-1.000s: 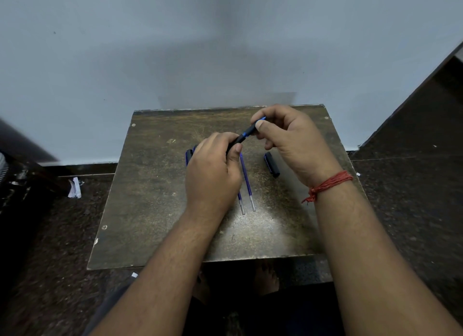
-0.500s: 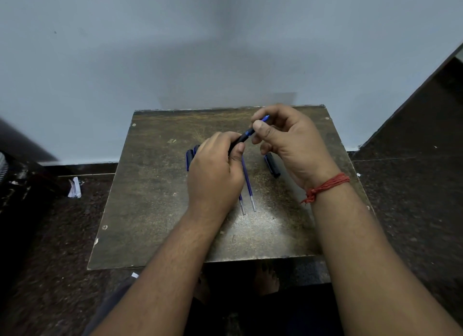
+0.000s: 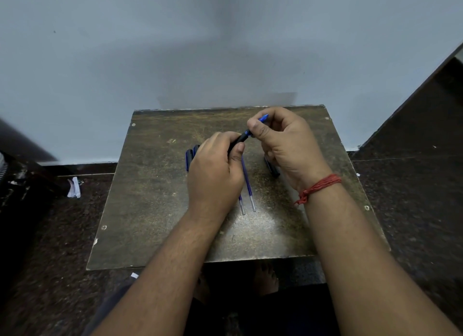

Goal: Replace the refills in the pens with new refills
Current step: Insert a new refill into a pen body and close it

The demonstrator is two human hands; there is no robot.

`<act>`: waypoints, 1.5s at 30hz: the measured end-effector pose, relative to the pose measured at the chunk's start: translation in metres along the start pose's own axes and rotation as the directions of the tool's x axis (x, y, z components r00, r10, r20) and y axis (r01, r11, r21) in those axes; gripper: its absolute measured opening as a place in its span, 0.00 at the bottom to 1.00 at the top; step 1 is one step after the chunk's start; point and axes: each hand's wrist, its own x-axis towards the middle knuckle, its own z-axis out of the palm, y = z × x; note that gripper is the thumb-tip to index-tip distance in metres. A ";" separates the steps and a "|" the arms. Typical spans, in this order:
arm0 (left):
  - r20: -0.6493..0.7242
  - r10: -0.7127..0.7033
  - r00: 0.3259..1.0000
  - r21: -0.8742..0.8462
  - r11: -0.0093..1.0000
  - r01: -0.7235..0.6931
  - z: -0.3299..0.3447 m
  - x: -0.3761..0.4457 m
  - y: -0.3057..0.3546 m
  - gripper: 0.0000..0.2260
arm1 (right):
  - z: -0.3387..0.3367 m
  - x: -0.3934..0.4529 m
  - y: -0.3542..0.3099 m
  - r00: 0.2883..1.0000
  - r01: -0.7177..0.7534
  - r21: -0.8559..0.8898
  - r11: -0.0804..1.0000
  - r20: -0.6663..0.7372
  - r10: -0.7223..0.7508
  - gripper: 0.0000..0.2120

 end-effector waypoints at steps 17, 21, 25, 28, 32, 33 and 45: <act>-0.013 -0.012 1.000 -0.045 0.999 0.012 0.001 -0.001 0.003 0.06 | -0.001 0.001 -0.001 0.998 -0.042 0.130 0.991 -0.045 0.048 0.08; -0.010 -0.012 1.000 -0.043 0.999 0.012 0.000 -0.001 0.004 0.06 | -0.004 0.000 -0.001 0.999 -0.045 0.179 0.983 -0.018 0.050 0.05; 0.005 -0.011 1.000 -0.036 0.999 0.011 0.000 -0.002 0.003 0.06 | -0.002 0.000 -0.001 0.999 -0.045 0.197 0.979 0.017 0.043 0.02; 0.019 0.001 1.000 -0.032 0.999 -0.001 0.002 -0.002 0.003 0.07 | 0.000 0.000 0.001 0.996 -0.069 0.172 0.983 -0.040 0.077 0.09; 0.003 -0.012 1.000 -0.044 0.999 0.012 0.002 -0.002 0.004 0.07 | -0.001 0.000 0.002 0.997 -0.063 0.141 0.988 -0.036 0.069 0.10; -0.003 -0.014 1.000 -0.042 0.999 0.014 0.001 -0.002 0.004 0.06 | -0.001 0.001 0.002 0.999 -0.049 0.157 0.986 -0.010 0.051 0.07; -0.014 -0.015 1.000 -0.039 0.999 0.014 0.003 -0.002 0.003 0.06 | -0.001 -0.002 0.001 0.999 -0.031 0.134 0.990 -0.016 0.033 0.08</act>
